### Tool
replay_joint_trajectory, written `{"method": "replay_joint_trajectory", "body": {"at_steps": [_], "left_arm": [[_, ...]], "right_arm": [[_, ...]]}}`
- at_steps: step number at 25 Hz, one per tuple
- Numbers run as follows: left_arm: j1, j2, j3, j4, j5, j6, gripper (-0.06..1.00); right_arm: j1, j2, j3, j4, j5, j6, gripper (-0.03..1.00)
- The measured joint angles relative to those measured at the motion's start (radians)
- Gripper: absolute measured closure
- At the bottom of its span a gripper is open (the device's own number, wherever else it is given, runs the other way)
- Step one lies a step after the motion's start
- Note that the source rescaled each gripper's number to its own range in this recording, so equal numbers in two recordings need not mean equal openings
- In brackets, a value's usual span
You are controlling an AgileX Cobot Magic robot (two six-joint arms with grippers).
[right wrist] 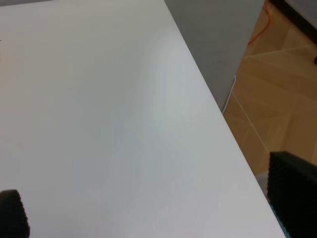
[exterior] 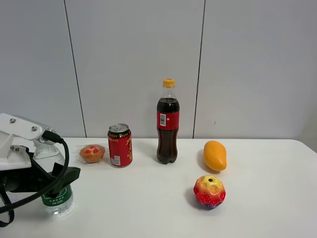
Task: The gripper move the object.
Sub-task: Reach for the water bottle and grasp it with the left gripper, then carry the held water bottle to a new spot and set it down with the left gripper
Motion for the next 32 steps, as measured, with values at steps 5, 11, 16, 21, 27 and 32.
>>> {"method": "replay_joint_trajectory", "body": {"at_steps": [5, 11, 16, 21, 27, 32], "left_arm": [[0.000, 0.058, 0.000, 0.002, -0.066, 0.000, -0.01], [0.000, 0.100, 0.000, 0.002, -0.108, -0.001, -0.01], [0.000, 0.101, 0.000, -0.002, -0.109, -0.001, 0.64], [0.006, 0.101, 0.000, -0.004, -0.109, -0.003, 0.89], [0.006, 0.101, 0.000, -0.004, -0.116, -0.003, 0.89], [0.006, 0.026, 0.005, 0.048, -0.116, -0.034, 0.89]], "right_arm": [[0.000, 0.000, 0.000, 0.000, 0.000, 0.000, -0.03], [0.000, 0.000, 0.000, 0.000, 0.000, 0.000, -0.03], [0.000, 0.000, 0.000, 0.000, 0.000, 0.000, -0.03], [0.000, 0.000, 0.000, 0.000, 0.000, 0.000, -0.03], [0.000, 0.000, 0.000, 0.000, 0.000, 0.000, -0.03], [0.000, 0.000, 0.000, 0.000, 0.000, 0.000, -0.03]]}}
